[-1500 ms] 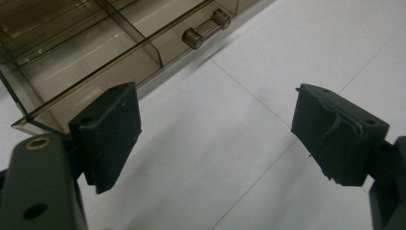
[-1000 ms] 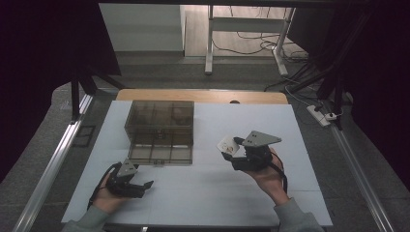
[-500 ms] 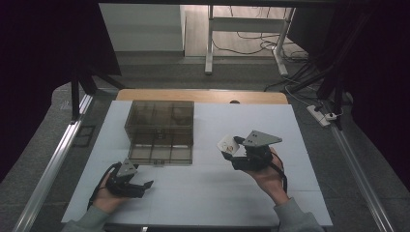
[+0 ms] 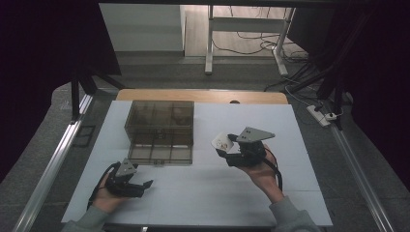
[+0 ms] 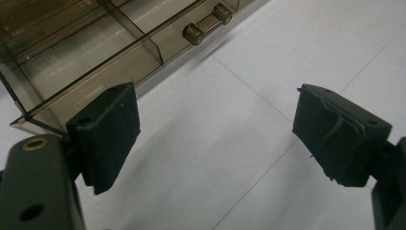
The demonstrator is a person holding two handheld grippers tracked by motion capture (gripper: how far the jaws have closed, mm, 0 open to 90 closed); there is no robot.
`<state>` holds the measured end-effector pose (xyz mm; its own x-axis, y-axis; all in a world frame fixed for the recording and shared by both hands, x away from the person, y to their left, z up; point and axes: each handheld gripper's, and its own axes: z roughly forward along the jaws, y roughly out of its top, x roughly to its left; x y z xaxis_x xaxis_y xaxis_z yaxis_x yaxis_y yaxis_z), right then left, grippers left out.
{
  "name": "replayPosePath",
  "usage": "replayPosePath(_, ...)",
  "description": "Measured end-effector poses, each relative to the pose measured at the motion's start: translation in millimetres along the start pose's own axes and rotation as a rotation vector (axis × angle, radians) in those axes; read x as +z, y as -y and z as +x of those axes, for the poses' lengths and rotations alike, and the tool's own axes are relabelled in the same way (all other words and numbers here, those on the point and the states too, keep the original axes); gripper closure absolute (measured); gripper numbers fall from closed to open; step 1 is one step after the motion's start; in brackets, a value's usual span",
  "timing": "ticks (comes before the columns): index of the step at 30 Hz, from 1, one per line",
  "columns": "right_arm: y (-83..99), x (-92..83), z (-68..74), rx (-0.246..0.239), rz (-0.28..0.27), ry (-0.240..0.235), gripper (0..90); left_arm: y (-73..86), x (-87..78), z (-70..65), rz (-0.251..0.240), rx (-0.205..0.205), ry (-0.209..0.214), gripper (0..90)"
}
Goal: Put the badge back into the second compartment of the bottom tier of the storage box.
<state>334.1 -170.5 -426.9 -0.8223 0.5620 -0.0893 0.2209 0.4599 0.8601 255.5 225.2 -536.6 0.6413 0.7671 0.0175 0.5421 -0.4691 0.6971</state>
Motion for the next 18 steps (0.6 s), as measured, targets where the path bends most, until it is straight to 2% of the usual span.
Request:
replayPosePath(9, -5.9, 15.0, 6.4, -0.005, -0.003, -0.033, 32.5, -0.2, -0.9, -0.1, -0.004, -0.001, 0.000, 16.2)
replayPosePath(18, -13.4, 33.3, 16.1, -0.009, -0.014, -0.085, 32.5, -0.6, -1.3, -0.1, -0.008, -0.001, 0.002, 16.2)
